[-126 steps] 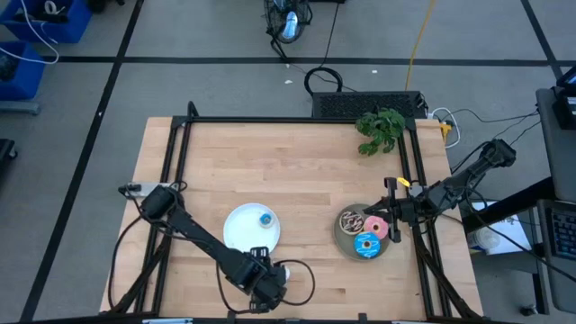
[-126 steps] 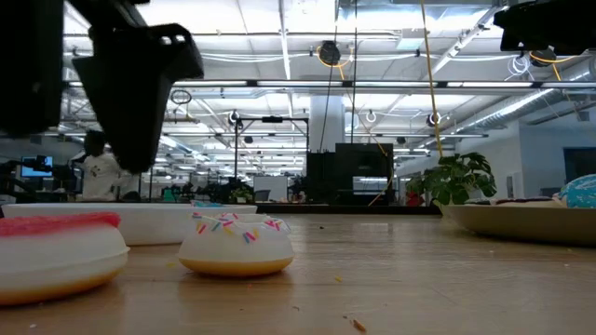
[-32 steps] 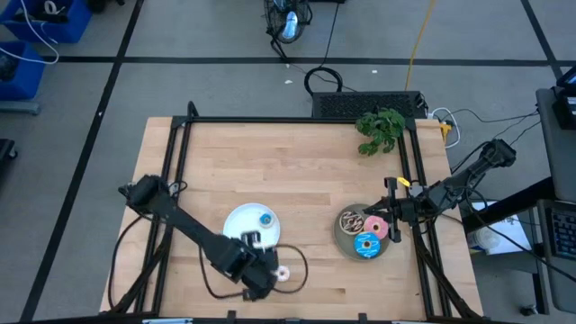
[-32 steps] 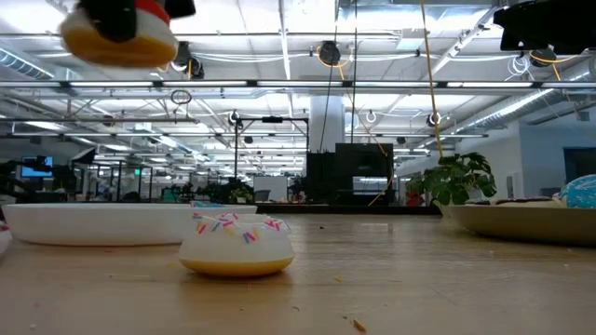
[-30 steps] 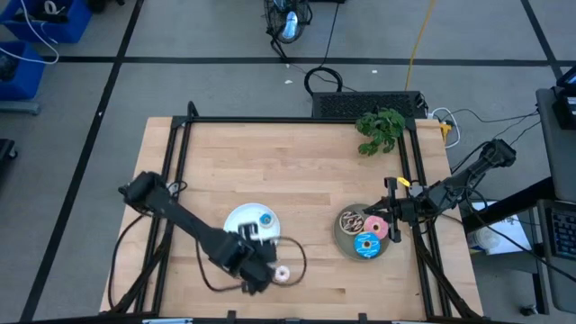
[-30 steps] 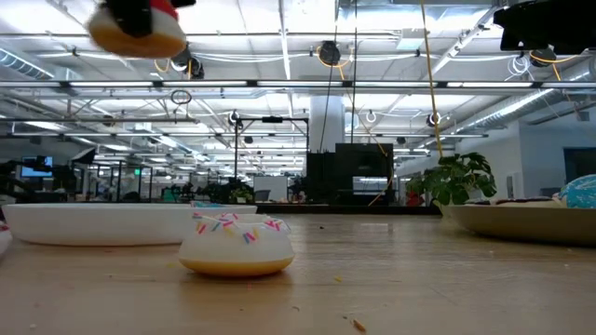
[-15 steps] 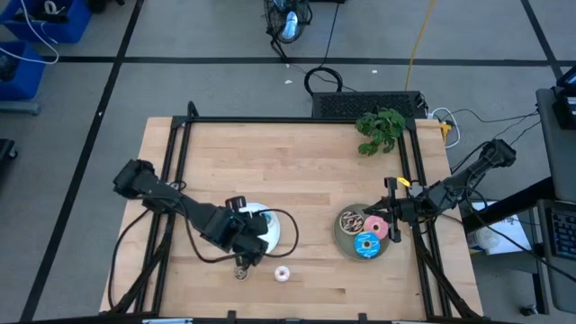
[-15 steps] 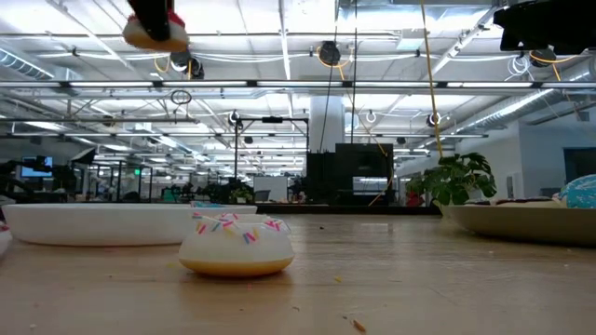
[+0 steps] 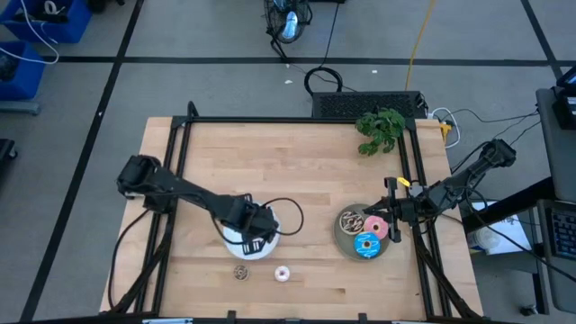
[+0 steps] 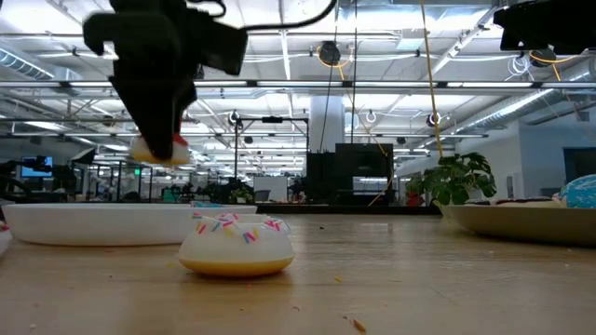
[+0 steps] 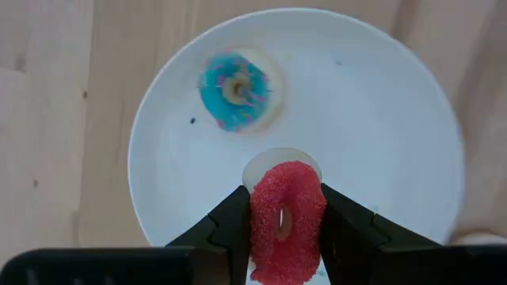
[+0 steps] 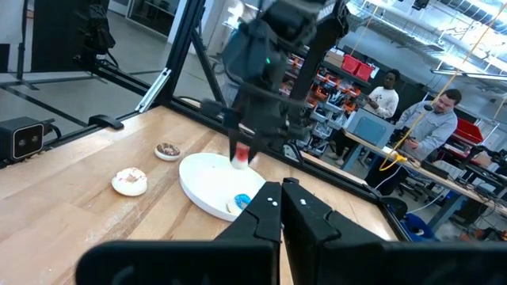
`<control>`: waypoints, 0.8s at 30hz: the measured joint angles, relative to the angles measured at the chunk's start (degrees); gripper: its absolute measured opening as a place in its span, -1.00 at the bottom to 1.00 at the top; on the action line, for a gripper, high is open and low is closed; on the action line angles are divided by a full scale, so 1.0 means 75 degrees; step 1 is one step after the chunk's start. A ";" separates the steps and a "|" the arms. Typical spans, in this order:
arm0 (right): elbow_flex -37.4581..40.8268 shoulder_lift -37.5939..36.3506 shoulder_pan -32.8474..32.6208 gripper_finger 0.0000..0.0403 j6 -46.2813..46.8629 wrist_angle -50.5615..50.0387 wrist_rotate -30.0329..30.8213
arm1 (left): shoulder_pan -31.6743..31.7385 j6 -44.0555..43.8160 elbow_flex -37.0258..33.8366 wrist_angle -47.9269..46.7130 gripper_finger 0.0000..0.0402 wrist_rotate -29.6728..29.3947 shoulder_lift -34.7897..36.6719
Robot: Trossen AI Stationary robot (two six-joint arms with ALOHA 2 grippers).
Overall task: Pick & Place donuts
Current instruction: Put the small orange donut on the white plate
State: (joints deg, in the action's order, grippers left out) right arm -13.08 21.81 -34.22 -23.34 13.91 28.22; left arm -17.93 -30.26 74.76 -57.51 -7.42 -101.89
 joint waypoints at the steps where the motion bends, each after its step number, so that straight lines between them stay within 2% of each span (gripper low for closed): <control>1: 0.0000 0.0002 0.0003 -1.00 -0.0004 0.0000 -0.0001 | 0.0059 0.0018 -0.0104 0.0108 -0.37 0.0021 0.0000; 8: 0.0000 -0.0001 0.0002 -1.00 -0.0004 0.0000 0.0002 | 0.0366 0.0290 -0.0808 0.1088 -0.37 0.0188 0.0000; 24: 0.0000 -0.0001 0.0003 -1.00 -0.0004 0.0000 0.0001 | 0.0594 0.0142 -0.1471 0.1457 -0.37 0.0124 0.0000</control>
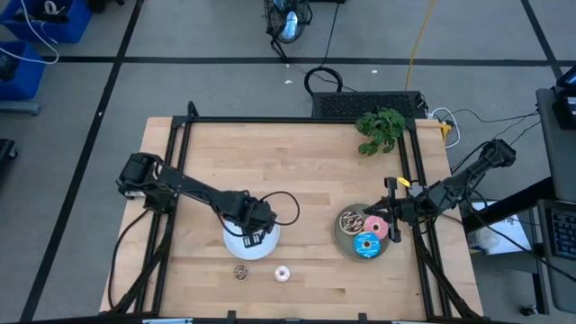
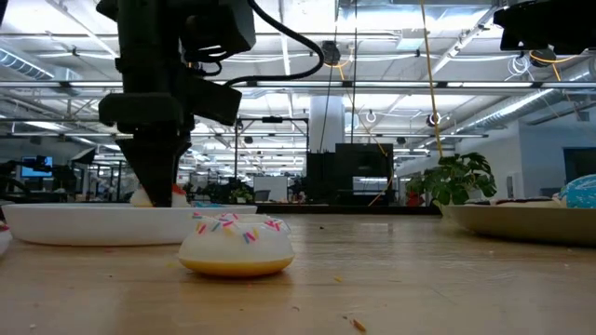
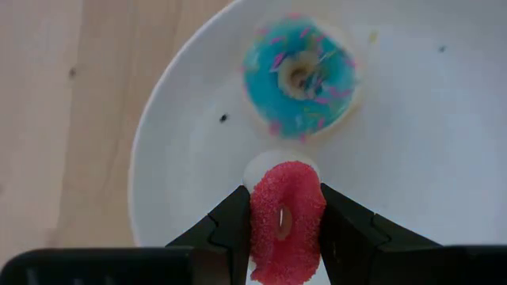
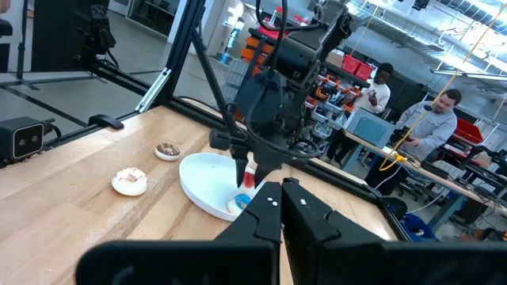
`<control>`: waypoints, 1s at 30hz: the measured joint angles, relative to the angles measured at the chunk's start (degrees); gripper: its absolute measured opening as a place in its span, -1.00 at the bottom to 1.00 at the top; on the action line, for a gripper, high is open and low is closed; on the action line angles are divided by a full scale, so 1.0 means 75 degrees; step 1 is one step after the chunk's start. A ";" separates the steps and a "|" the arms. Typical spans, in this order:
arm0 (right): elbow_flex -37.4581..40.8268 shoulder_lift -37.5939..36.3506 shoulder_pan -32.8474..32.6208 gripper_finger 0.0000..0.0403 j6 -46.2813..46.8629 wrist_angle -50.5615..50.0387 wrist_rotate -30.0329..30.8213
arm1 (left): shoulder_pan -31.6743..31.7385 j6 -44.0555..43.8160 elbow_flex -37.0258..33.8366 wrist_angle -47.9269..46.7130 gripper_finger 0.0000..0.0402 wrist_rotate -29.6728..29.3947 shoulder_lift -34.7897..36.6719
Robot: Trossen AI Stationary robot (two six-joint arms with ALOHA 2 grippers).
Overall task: Pick & Place donuts
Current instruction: Put the small orange donut on the white plate, then put the small brown donut on the white plate
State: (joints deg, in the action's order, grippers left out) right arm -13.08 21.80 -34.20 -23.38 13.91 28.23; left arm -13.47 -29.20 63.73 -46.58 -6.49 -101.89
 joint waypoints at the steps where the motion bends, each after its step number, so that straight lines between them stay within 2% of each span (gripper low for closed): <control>1: 0.0000 0.0000 -0.0003 -1.00 0.0000 0.0000 0.0000 | -0.0004 -0.0002 -0.0036 0.0084 -0.37 0.0000 0.0000; 9: 0.0000 0.0000 -0.0002 -1.00 0.0000 -0.0003 0.0000 | -0.0023 -0.0036 -0.0172 0.0245 -0.34 0.0001 0.0000; 22: 0.0000 0.0002 -0.0001 -1.00 0.0012 -0.0002 -0.0001 | -0.0035 -0.0354 -0.0172 0.0103 0.38 -0.0089 0.0000; 30: 0.0000 0.0000 0.0000 -1.00 0.0015 -0.0003 -0.0003 | -0.0035 -0.0339 -0.0159 -0.0032 0.57 -0.0106 0.0000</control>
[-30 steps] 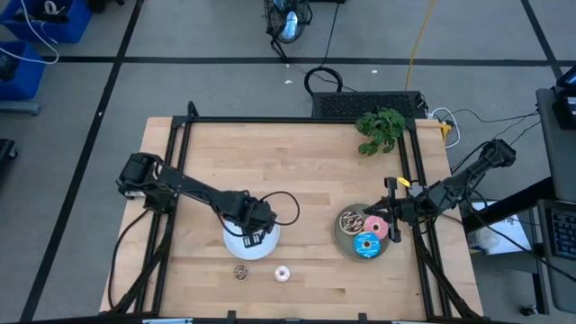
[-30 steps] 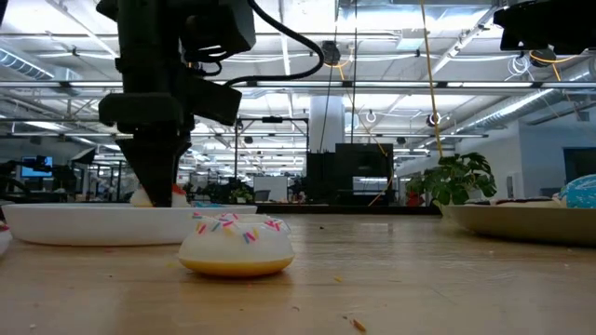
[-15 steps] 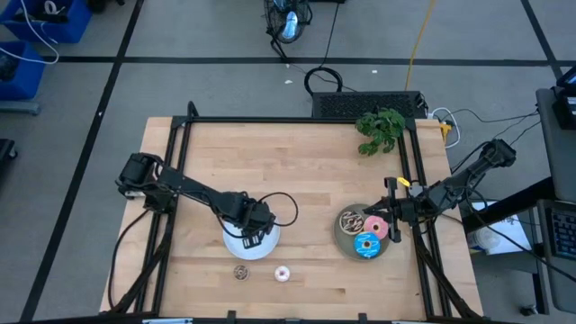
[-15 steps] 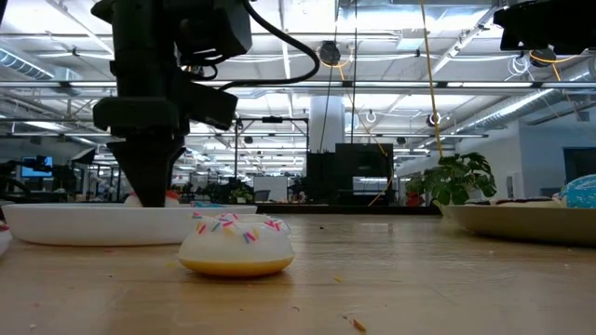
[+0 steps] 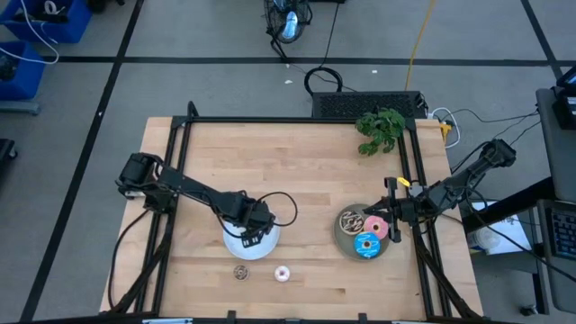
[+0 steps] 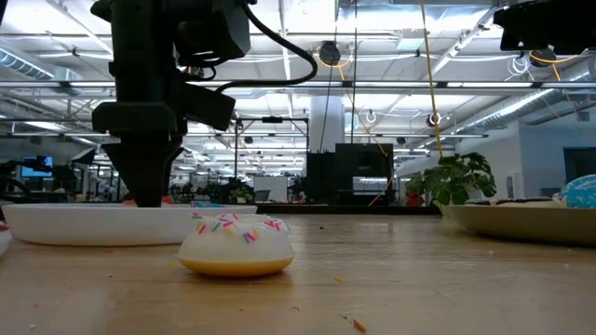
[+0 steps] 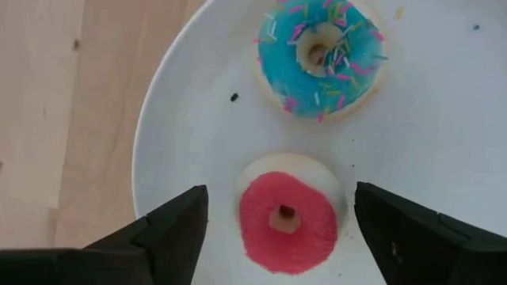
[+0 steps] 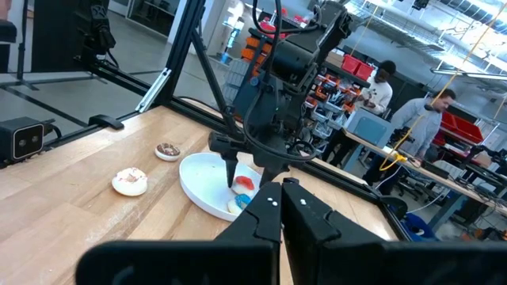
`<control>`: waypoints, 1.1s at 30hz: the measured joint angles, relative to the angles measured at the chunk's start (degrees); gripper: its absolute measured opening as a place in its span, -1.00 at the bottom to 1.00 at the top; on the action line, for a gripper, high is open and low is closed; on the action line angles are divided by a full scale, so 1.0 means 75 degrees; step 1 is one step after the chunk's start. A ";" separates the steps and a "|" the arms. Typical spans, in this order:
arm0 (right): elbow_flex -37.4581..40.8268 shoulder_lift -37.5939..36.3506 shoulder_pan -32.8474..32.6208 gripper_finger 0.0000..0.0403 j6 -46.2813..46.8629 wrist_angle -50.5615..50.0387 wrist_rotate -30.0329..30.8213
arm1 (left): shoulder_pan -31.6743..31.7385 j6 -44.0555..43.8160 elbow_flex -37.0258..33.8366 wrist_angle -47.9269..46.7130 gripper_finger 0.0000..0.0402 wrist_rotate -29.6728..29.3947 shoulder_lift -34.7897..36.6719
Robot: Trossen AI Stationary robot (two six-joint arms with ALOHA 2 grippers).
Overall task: Pick & Place donuts
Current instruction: Put the small brown donut on the white plate
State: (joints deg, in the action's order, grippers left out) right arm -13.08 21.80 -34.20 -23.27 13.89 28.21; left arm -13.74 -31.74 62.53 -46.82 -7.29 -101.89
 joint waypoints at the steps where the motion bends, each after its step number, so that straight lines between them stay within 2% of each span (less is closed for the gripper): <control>1: 0.0000 0.0003 -0.0001 -1.00 0.0000 0.0001 0.0000 | 0.0000 0.0036 0.0055 -0.0067 0.57 0.0004 0.0000; 6: 0.0000 0.0000 -0.0002 -1.00 0.0000 0.0000 0.0001 | 0.0000 0.0278 0.0678 -0.0610 0.56 0.0086 0.0000; 12: 0.0000 0.0002 -0.0003 -1.00 0.0003 0.0000 0.0000 | -0.0155 0.0188 0.1903 -0.1768 0.48 0.0009 0.0000; 15: 0.0000 0.0000 -0.0002 -1.00 0.0003 0.0000 0.0003 | -0.0416 -0.0163 0.2563 -0.2135 0.41 0.0356 0.0000; 20: 0.0000 0.0002 -0.0003 -1.00 0.0003 0.0000 0.0003 | -0.1204 -0.0480 0.3407 -0.2178 0.26 0.0431 0.0000; 26: 0.0000 0.0003 -0.0002 -1.00 0.0006 0.0000 0.0000 | -0.2183 -0.1403 0.3572 -0.2191 0.06 0.0367 0.0000; 30: 0.0000 0.0003 -0.0003 -1.00 0.0006 0.0000 0.0000 | -0.2732 -0.2090 0.3572 -0.2166 -0.15 0.0492 -0.0093; 33: 0.0000 0.0000 -0.0001 -1.00 0.0007 0.0003 0.0000 | -0.3012 -0.2571 0.3567 -0.2100 -0.31 0.0133 -0.0107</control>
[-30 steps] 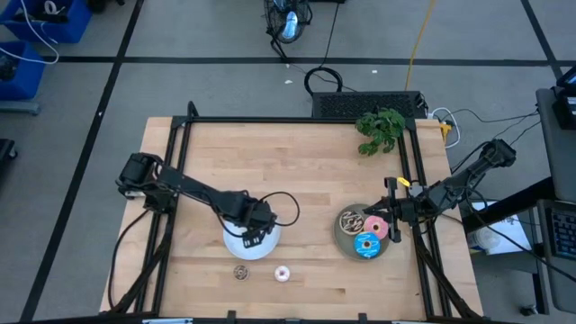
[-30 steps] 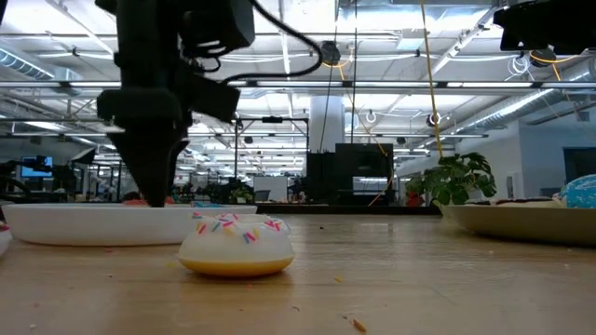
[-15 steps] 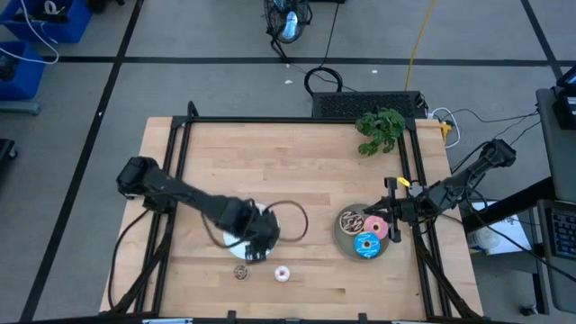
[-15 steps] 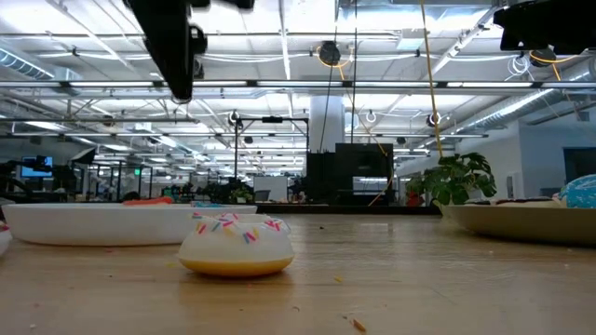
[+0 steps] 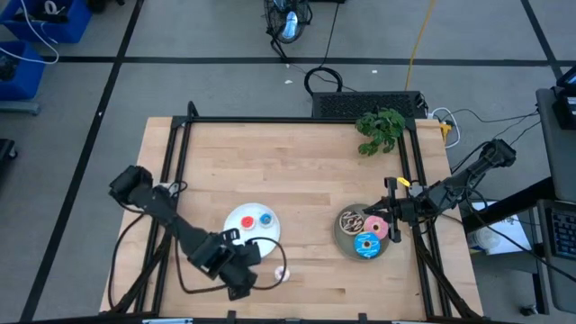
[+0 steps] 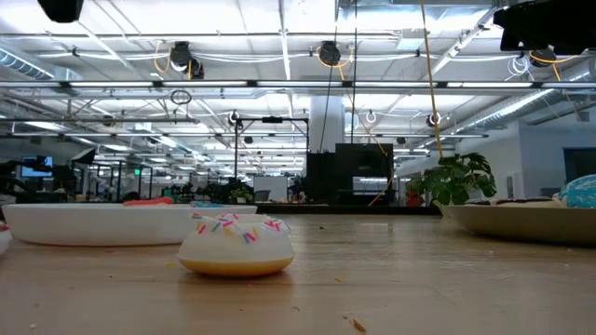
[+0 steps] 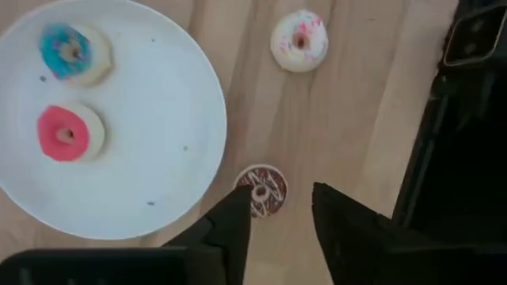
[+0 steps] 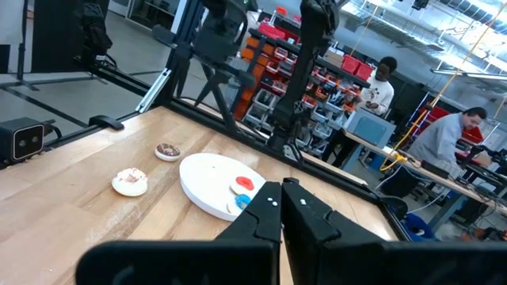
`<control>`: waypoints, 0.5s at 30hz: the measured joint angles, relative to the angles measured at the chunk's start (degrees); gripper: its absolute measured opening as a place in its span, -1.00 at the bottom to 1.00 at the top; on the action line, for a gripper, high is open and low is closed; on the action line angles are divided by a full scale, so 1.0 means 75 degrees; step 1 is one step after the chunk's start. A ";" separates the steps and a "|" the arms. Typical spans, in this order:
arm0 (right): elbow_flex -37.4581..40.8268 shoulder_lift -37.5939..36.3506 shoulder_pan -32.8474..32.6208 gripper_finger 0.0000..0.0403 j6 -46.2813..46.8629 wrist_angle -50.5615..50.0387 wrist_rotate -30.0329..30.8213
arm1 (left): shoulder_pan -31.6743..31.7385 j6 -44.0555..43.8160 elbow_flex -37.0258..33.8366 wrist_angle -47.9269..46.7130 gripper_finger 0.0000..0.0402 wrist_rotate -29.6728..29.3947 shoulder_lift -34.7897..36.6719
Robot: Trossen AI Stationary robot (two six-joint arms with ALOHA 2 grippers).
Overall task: Pick & Place donuts
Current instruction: Put the small brown donut on the white plate
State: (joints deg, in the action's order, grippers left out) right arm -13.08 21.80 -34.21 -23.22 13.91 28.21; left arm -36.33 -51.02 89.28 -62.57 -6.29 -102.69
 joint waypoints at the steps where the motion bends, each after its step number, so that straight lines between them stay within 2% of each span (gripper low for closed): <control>1: 0.0000 0.0003 0.0000 -1.00 0.0003 -0.0003 0.0000 | -0.0075 -0.0089 0.0010 0.0015 -0.35 -0.0159 -0.0030; 5: 0.0000 0.0003 0.0000 -1.00 0.0175 -0.0002 0.0000 | -0.0321 -0.0356 0.0002 0.0010 -0.43 -0.0366 -0.0262; 9: 0.0000 0.0003 -0.0002 -1.00 0.0200 0.0000 0.0000 | -0.0374 -0.0884 0.0002 0.0028 -0.44 0.0029 -0.0593; 15: 0.0000 0.0015 -0.0002 -1.00 0.0203 -0.0005 0.0000 | -0.0330 -0.1025 -0.0004 0.0322 -0.44 0.0521 -0.1204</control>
State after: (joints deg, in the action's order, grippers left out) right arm -13.08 21.91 -34.22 -21.69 13.88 28.21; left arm -38.81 -58.71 89.25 -60.15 -2.38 -111.72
